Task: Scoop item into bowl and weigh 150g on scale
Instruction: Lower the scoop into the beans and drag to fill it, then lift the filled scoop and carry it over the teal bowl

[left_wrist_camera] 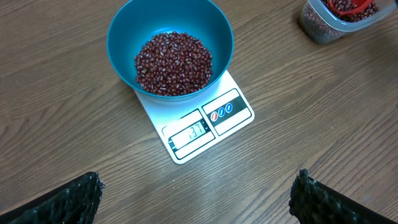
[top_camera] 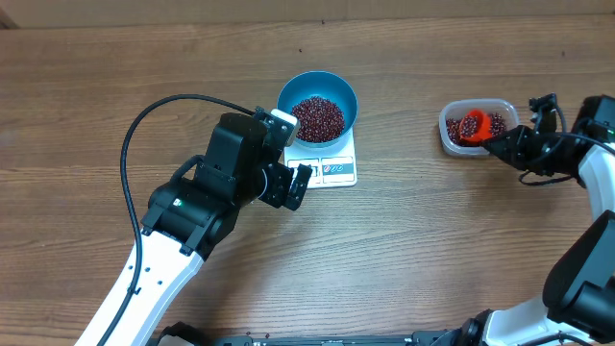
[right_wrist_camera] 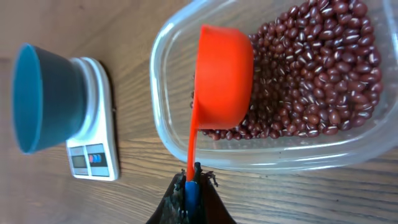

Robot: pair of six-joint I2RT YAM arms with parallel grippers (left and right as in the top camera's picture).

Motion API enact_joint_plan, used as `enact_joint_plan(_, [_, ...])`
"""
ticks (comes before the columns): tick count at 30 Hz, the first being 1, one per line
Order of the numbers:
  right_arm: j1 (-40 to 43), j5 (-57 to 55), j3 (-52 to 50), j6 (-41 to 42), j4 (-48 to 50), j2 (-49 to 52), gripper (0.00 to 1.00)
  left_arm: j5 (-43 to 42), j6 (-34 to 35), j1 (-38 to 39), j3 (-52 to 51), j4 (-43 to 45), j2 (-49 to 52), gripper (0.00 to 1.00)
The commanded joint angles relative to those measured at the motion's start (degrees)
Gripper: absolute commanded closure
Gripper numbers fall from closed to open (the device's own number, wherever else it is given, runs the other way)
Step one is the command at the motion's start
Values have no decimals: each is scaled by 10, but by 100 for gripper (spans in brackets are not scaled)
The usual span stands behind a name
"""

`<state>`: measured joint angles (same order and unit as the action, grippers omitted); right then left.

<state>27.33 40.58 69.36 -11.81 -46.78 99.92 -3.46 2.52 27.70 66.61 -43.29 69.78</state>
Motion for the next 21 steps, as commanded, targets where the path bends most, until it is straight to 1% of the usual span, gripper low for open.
enact_joint_plan(1, [22, 71, -3, -4, -1, -2, 96, -5, -13, -3, -6, 0, 2, 1])
enact_joint_plan(8, [42, 124, -3, -4, -2, -2, 96, -5, -13, -3, -6, 0, 2, 0])
enact_joint_plan(14, [43, 130, -3, -4, -3, -2, 96, -5, -13, -3, -6, 0, 2, 0])
enact_joint_plan(21, [43, 182, -3, -4, -2, -2, 96, -5, -13, -3, -6, 0, 2, 0])
